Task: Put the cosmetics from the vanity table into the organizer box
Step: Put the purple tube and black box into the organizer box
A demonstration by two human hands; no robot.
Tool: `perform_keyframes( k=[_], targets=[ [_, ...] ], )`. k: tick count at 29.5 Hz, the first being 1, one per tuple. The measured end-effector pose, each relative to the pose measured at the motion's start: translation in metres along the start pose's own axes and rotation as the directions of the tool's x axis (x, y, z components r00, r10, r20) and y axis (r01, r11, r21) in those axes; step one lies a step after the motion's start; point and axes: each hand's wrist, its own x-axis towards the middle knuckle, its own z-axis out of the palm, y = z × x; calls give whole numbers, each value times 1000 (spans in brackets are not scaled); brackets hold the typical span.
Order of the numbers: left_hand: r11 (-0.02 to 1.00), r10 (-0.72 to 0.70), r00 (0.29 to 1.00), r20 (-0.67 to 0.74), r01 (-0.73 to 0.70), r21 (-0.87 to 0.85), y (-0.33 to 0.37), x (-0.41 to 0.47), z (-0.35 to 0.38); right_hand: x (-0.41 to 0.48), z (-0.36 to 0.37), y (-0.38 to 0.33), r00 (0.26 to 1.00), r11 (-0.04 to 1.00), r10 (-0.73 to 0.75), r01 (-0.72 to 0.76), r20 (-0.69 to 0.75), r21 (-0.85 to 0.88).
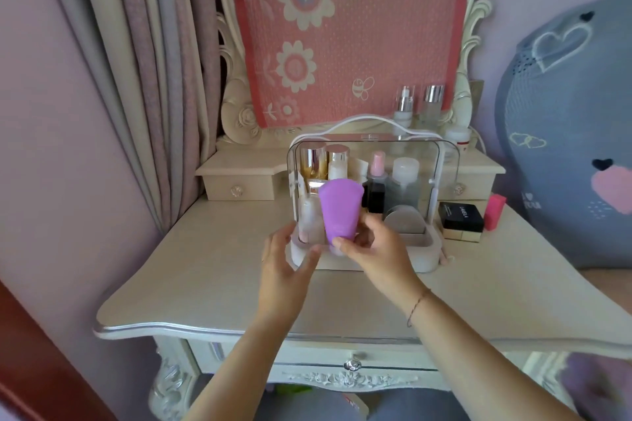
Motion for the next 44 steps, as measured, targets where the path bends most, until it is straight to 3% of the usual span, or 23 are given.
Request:
perform_keyframes(
  k=[2, 5, 10, 26, 29, 31, 34, 37, 41, 44],
  targets=[
    [984, 40, 998, -49, -31, 177, -7, 2, 10, 26, -16, 1, 998, 998, 31, -34, -59, -49],
    [956, -30, 999, 37, 17, 294, -24, 4, 17, 51, -24, 15, 994, 969, 110, -111, -16, -220],
    [948, -7, 1000, 11, 3, 317, -31, 6, 17, 56, -21, 30, 974, 902, 173, -98, 146, -421],
    [941, -10, 1000, 29, -1, 340, -35, 5, 16, 51, -20, 23, 973, 902, 174, -96, 151, -422],
    [940, 3, 999, 35, -15, 340, -35, 6, 17, 39, -33, 20, 993, 939, 115, -98, 32, -328],
    [935, 11, 1000, 29, -21, 353, -36, 7, 15, 24, -55, 21, 991, 955, -26, -13, -127, -297],
    [927, 28, 999, 19, -33, 374, -39, 7, 17, 4, -105, 32, 908, 947, -149, 16, -392, -321],
    [928, 40, 999, 3, -38, 372, -41, 6, 19, 7, -146, 50, 869, 838, -159, -132, -468, -530],
    [929, 45, 999, -13, -38, 368, -43, 8, 19, 24, -167, 78, 976, 658, -88, -92, -198, -748],
    [929, 50, 999, -22, -39, 368, -44, 9, 18, 35, -170, 93, 996, 534, -63, -25, -69, -845]
  ],
)
